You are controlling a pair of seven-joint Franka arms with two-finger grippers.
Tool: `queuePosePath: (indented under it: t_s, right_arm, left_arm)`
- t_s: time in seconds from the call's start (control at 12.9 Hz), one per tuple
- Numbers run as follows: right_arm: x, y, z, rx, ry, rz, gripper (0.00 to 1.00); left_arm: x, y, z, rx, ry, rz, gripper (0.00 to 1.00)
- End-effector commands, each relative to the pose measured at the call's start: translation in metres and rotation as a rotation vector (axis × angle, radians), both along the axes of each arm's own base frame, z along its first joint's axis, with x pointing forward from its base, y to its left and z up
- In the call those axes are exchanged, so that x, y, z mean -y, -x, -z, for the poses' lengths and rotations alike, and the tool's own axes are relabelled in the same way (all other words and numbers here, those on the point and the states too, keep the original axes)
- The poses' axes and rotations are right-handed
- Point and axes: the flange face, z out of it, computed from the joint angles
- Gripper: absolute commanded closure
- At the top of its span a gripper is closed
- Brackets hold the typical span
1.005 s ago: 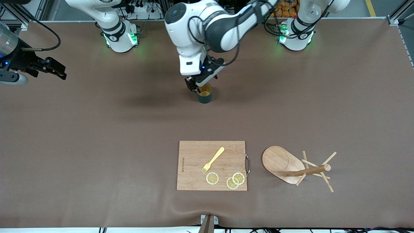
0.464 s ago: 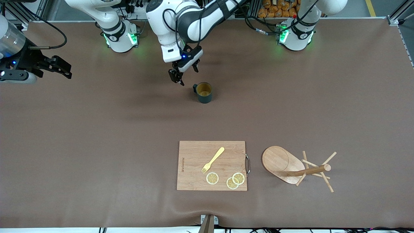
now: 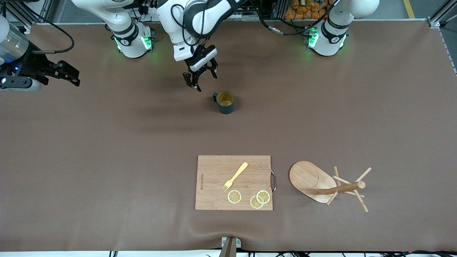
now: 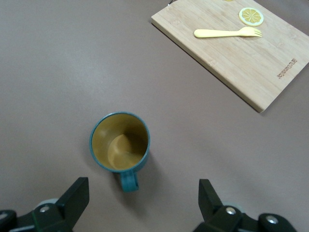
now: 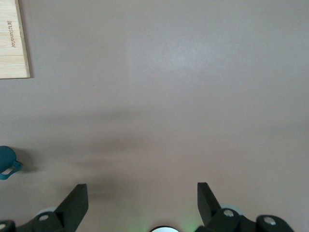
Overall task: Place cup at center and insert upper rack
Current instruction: 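Lower the left gripper beside the teal mug handle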
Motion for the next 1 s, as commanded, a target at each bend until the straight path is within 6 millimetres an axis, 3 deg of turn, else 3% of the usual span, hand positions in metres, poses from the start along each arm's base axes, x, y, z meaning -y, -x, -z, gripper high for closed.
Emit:
queuePosePath:
  t_s: [0.0,0.08,0.31,0.54,0.93]
  right_arm:
    - [0.002,0.008,-0.006,0.003,-0.016,0.002,0.00]
    - [0.002,0.008,-0.005,0.000,-0.015,0.003,0.00]
    - [0.002,0.009,-0.004,-0.006,-0.015,0.005,0.00]
    - [0.001,0.009,-0.004,-0.006,-0.014,0.008,0.00]
    - [-0.001,0.009,-0.004,-0.004,-0.015,0.010,0.00]
  left_arm:
    - [0.012,0.012,0.019,0.074,-0.039,0.035,0.00]
    - [0.013,0.014,0.022,0.084,-0.047,0.043,0.00]
    - [0.015,0.024,0.065,0.128,-0.103,0.057,0.00]
    - [0.015,0.040,0.074,0.146,-0.143,0.045,0.00]
    - [0.007,0.034,0.107,0.209,-0.166,-0.050,0.00]
